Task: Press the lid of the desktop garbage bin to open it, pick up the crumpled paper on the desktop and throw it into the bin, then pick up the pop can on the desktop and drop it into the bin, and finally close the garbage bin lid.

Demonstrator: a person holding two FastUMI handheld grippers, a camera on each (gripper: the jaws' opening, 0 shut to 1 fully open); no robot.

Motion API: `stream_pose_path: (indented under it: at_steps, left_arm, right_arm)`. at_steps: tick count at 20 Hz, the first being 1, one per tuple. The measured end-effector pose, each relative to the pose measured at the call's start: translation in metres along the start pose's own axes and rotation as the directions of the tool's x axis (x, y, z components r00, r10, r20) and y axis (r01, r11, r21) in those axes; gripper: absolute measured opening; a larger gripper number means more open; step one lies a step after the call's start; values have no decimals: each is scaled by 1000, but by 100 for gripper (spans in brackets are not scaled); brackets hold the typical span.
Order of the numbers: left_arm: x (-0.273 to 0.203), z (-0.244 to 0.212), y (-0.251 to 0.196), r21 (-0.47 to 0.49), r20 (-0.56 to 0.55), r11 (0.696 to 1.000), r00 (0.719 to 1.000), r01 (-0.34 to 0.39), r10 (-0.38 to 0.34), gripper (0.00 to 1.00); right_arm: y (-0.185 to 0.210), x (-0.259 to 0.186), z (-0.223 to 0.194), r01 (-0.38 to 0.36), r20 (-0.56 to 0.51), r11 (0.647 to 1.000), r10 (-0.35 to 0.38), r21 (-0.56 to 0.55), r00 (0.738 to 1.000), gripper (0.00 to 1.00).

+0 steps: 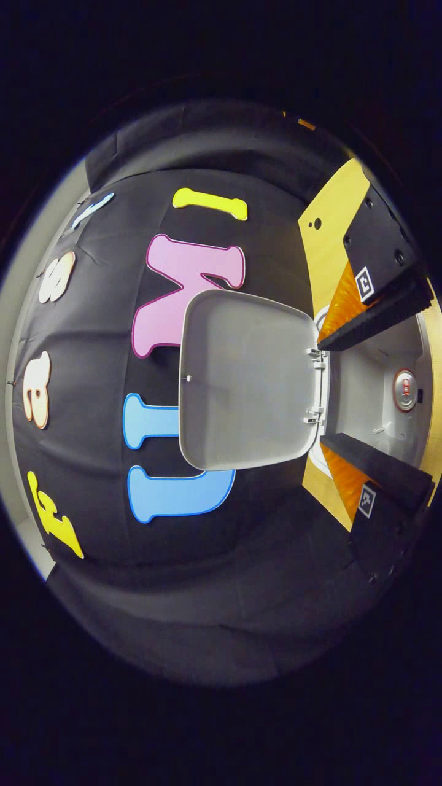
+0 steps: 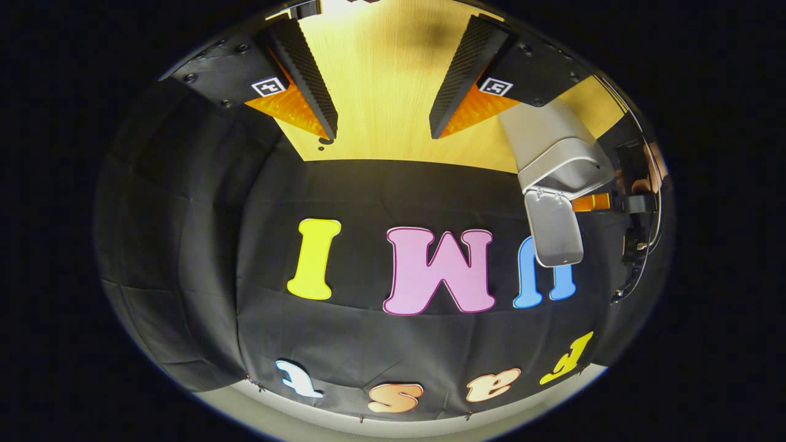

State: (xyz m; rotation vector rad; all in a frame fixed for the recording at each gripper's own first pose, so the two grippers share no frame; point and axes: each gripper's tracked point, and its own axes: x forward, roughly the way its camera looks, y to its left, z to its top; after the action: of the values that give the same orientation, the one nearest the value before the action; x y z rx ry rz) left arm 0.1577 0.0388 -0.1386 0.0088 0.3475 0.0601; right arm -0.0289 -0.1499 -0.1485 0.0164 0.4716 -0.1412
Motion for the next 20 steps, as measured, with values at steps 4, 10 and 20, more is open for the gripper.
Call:
stream_pose_path:
  at_steps: [4,10,20]
  left_arm:
    - [-2,25,13,8,38,998,998,-58,57,93]
    - [-2,116,29,7,184,993,976,-120,117,93]
    - [66,168,7,-43,245,999,970,-2,13,92]
  right_arm:
    - [11,10,7,-49,1,999,49,2,999,98]
    - [33,39,61,-180,83,984,180,-1,980,98]
    - [23,44,71,-223,67,969,231,-110,971,98]
